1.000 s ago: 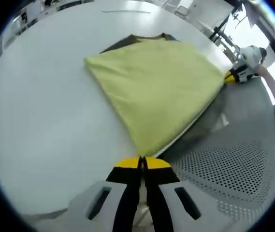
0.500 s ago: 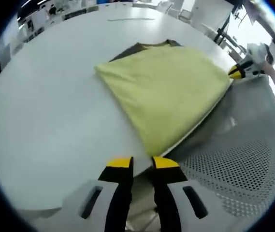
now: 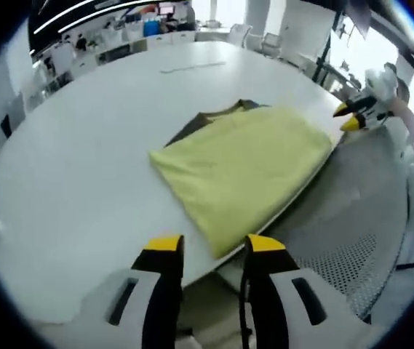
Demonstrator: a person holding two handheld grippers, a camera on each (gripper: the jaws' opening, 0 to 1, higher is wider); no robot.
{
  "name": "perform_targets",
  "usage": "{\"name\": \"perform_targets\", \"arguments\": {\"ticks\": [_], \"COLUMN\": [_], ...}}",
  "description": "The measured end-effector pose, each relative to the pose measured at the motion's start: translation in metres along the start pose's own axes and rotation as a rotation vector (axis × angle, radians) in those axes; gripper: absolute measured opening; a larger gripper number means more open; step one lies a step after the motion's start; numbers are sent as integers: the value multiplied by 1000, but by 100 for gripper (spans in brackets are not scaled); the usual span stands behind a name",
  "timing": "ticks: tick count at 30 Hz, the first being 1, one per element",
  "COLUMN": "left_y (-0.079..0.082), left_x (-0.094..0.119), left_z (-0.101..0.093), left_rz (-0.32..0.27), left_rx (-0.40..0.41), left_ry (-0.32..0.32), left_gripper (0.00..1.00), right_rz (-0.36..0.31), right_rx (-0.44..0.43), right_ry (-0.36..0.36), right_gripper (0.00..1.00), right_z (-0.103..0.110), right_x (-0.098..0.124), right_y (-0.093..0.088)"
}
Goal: Fold the garment on the visible template until the final outline fits inside the template.
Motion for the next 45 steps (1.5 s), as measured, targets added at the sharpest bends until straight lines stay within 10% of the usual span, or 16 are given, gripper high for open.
{"name": "perform_targets", "arguments": {"ticks": [18,36,45], "left_y": [17,20,17], "left_x": [45,49,49], "left_z": [-13,-27,-23], "left_rz": [-134,-207,-206], "left_rx": [-58,-115,-115], "left_ry": [9,-21,-12], "left_gripper": [50,99,99], "right_rz": [-126,-124,-98], "right_rx": [22,-27,-58], "right_ry": [-101,-53,-34], "right_gripper": [52,85,100], "right_z": [13,23,17], "right_x": [44,33,27], "right_y": [21,11,12]}}
Point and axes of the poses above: the point that each gripper's makers call its tool centre point, and the gripper's own axes: x roughly backward along the fingers, z roughly to its left, y roughly out of its top, the point moved 7 cm from there along x, roughly backward along the fingers, and after that the axes turned 14 degrees about z, right-handed, at the moved point
